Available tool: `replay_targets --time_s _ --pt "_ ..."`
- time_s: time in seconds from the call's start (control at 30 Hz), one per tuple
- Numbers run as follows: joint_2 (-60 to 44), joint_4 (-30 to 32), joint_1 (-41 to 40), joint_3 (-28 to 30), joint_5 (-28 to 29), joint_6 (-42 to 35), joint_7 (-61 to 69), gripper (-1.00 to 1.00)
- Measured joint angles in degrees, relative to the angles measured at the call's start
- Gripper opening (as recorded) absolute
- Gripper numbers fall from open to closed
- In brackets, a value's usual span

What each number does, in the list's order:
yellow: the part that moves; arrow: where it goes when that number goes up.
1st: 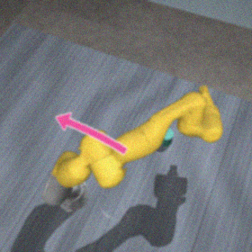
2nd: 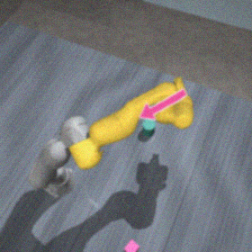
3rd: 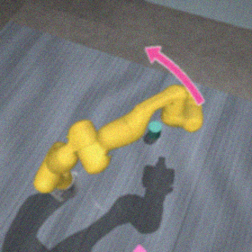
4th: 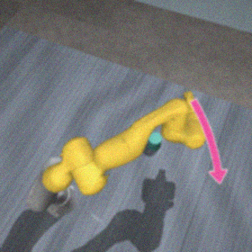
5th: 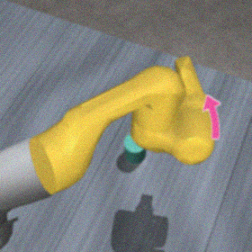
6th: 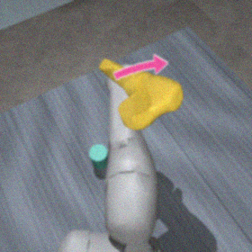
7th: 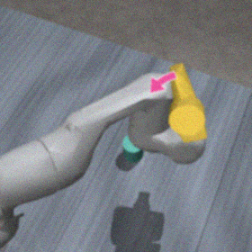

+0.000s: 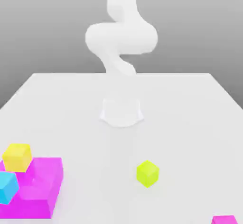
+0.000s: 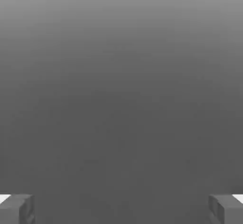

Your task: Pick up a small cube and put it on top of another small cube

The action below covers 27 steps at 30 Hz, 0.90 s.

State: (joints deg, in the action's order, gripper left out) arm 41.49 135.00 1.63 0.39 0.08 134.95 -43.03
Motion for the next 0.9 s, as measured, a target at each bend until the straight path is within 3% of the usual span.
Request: replay_targets --time_s 0.63,0.87,0.9 --pt "-40.7 27.8 11.1 0.3 -0.3 28.9 26.1 0.0" --pt "-55.2 26.7 11.0 -0.2 -0.1 40.5 27.1 0.0" --pt "-57.0 26.4 10.9 -0.3 -0.2 41.9 27.2 -1.0"
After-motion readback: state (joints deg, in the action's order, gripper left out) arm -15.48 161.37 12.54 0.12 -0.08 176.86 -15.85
